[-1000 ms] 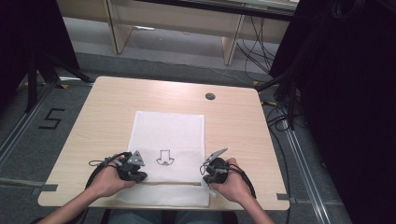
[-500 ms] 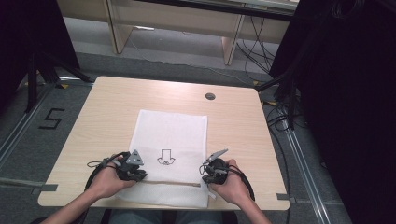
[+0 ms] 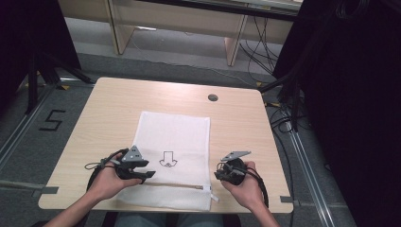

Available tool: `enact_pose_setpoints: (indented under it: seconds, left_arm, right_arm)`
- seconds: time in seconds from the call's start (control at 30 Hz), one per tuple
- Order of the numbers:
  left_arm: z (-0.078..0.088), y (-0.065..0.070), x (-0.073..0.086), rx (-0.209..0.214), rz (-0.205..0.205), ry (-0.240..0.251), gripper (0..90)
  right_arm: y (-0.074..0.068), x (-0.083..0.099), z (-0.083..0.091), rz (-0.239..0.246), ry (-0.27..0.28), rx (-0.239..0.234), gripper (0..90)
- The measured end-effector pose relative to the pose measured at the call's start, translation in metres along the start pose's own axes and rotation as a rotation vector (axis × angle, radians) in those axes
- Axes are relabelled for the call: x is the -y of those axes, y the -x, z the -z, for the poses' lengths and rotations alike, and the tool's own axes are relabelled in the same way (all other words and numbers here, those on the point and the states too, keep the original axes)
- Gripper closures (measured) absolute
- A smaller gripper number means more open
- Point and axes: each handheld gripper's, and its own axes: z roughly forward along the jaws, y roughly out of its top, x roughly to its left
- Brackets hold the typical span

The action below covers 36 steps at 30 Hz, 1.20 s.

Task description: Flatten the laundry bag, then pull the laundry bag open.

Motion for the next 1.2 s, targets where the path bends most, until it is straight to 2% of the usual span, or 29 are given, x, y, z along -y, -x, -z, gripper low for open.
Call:
enact_pose_setpoints:
  seconds: [0.03, 0.07, 0.1, 0.13, 0.17, 0.23, 0.27, 0.3, 0.37, 0.43, 0.47, 0.5, 0.57, 0.63, 0.67, 0.7, 0.73, 0.77, 0.8, 0.83, 0.93, 1.0, 1.03, 1.07, 1.1, 1.13, 1.17, 1.2]
  left_arm:
    - [0.000, 0.000, 0.000, 0.000, 0.000, 0.000, 47.8]
    - [-0.001, 0.002, 0.000, 0.017, 0.019, 0.004, 47.2]
    - [-0.001, 0.002, 0.000, 0.018, 0.004, 0.011, 46.7]
    - [-0.001, 0.004, 0.000, 0.017, 0.017, 0.008, 46.3]
    - [0.000, 0.004, -0.001, 0.027, 0.000, 0.008, 46.0]
    - [-0.002, 0.007, -0.001, 0.042, 0.019, 0.034, 45.1]
    - [-0.001, 0.006, -0.002, 0.042, -0.003, 0.024, 44.6]
    - [-0.002, 0.008, -0.001, 0.051, 0.018, 0.037, 44.5]
    - [-0.003, 0.010, -0.001, 0.064, 0.025, 0.031, 44.5]
    - [-0.003, 0.010, -0.002, 0.071, 0.010, 0.041, 43.8]
    - [-0.004, 0.012, -0.003, 0.071, 0.017, 0.047, 43.6]
    - [-0.004, 0.012, -0.004, 0.075, 0.008, 0.050, 43.7]
    - [-0.005, 0.014, -0.006, 0.077, 0.002, 0.049, 44.0]
    - [-0.008, 0.017, -0.008, 0.081, -0.009, 0.051, 45.3]
    - [-0.009, 0.018, -0.010, 0.081, -0.025, 0.051, 45.7]
    - [-0.011, 0.020, -0.011, 0.084, -0.024, 0.053, 46.0]
    - [-0.013, 0.022, -0.013, 0.087, -0.029, 0.056, 46.1]
    - [-0.015, 0.023, -0.014, 0.090, -0.039, 0.058, 46.4]
    - [-0.016, 0.026, -0.015, 0.098, -0.035, 0.058, 46.8]
    - [-0.019, 0.027, -0.016, 0.110, -0.050, 0.060, 46.9]
    - [-0.022, 0.032, -0.018, 0.121, -0.076, 0.045, 47.5]
    - [-0.024, 0.036, -0.020, 0.133, -0.081, 0.045, 48.1]
    - [-0.025, 0.037, -0.021, 0.137, -0.098, 0.046, 48.5]
    - [-0.026, 0.038, -0.022, 0.143, -0.090, 0.048, 48.7]
    - [-0.026, 0.038, -0.023, 0.135, -0.105, 0.033, 49.1]
    - [-0.028, 0.038, -0.025, 0.146, -0.120, 0.039, 49.6]
    - [-0.029, 0.040, -0.026, 0.141, -0.101, 0.038, 50.0]
    - [-0.031, 0.041, -0.027, 0.153, -0.109, 0.040, 50.3]
  right_arm:
    - [0.000, 0.000, 0.000, -0.002, -0.001, -0.001, 82.3]
    - [0.000, 0.001, 0.001, -0.001, 0.002, 0.001, 82.4]
    - [0.000, 0.001, 0.001, -0.010, 0.001, -0.002, 82.4]
    - [0.000, 0.001, 0.002, -0.011, 0.002, 0.001, 82.4]
    - [0.000, 0.002, 0.002, -0.002, -0.002, 0.000, 82.4]
    - [0.000, 0.002, 0.003, -0.004, -0.001, 0.001, 82.4]
    - [0.000, 0.002, 0.002, -0.004, -0.001, 0.000, 82.6]
    - [0.000, 0.002, 0.002, -0.013, 0.001, -0.004, 83.6]
    - [-0.001, 0.001, 0.002, -0.016, -0.001, -0.015, 85.6]
    - [-0.002, 0.000, 0.001, 0.000, -0.002, -0.022, 88.1]
    - [-0.005, 0.000, 0.000, -0.023, 0.010, -0.040, 89.6]
    - [-0.006, -0.001, 0.002, -0.025, -0.031, -0.051, 90.0]
    - [-0.010, -0.001, 0.001, -0.040, -0.048, -0.072, 90.0]
    - [-0.010, -0.001, -0.001, -0.020, -0.057, -0.081, 90.0]
    - [-0.013, -0.001, -0.001, -0.065, -0.092, -0.084, 90.0]
    - [-0.013, 0.000, -0.003, -0.061, -0.086, -0.100, 90.0]
    - [-0.011, -0.001, -0.004, -0.032, -0.075, -0.098, 90.0]
    - [-0.013, -0.001, -0.004, -0.060, -0.100, -0.096, 90.0]
    - [-0.015, -0.001, -0.004, -0.071, -0.108, -0.090, 90.0]
    - [-0.016, -0.001, -0.004, -0.071, -0.119, -0.095, 90.0]
    - [-0.019, 0.000, -0.005, -0.038, -0.114, -0.099, 90.0]
    - [-0.022, 0.000, -0.005, -0.069, -0.153, -0.093, 90.0]
    - [-0.022, 0.001, -0.008, -0.044, -0.140, -0.101, 90.0]
    - [-0.023, 0.001, -0.009, -0.033, -0.145, -0.103, 90.0]
    - [-0.024, 0.001, -0.011, -0.041, -0.153, -0.105, 90.0]
    - [-0.026, 0.001, -0.012, -0.065, -0.177, -0.104, 90.0]
    - [-0.026, 0.002, -0.015, -0.035, -0.170, -0.110, 90.0]
    - [-0.027, 0.002, -0.017, -0.034, -0.177, -0.112, 90.0]
